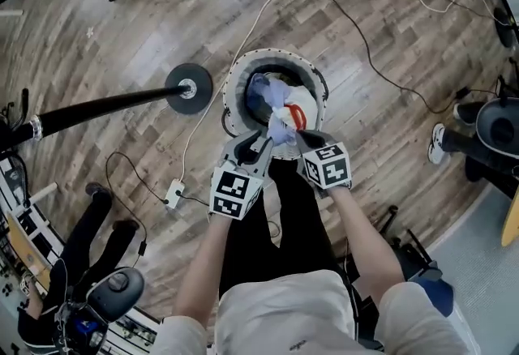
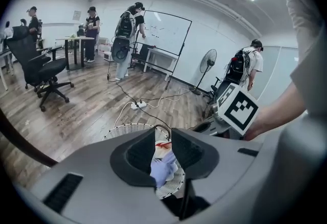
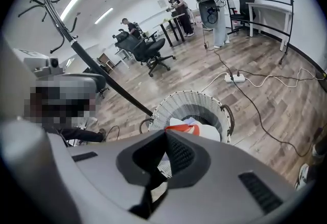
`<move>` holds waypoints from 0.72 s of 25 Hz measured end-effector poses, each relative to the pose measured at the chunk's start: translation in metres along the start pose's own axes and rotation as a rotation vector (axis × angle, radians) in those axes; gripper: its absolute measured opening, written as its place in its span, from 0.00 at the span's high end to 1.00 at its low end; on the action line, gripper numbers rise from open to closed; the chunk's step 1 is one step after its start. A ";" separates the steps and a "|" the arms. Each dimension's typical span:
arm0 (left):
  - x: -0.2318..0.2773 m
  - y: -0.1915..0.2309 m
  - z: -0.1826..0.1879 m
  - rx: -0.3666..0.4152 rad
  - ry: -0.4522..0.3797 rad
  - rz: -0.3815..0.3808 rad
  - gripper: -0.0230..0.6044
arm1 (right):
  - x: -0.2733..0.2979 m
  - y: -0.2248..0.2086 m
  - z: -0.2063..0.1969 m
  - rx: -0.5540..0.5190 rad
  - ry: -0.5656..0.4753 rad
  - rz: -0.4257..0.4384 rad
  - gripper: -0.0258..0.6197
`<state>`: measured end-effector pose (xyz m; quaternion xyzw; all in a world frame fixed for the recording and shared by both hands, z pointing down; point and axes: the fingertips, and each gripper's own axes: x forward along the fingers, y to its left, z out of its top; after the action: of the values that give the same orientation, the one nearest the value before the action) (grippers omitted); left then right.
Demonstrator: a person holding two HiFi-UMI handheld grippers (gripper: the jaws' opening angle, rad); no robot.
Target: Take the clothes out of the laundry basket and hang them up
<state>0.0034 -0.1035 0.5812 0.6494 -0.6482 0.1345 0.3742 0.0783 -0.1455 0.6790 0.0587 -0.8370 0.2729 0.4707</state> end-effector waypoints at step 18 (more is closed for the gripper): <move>-0.094 -0.032 0.071 -0.134 -0.201 -0.010 0.79 | -0.144 0.110 0.102 -0.186 -0.235 0.187 0.95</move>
<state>0.0004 -0.0847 0.4607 0.6365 -0.6866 0.0234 0.3506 0.0417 -0.1274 0.4751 -0.0319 -0.9097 0.2281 0.3456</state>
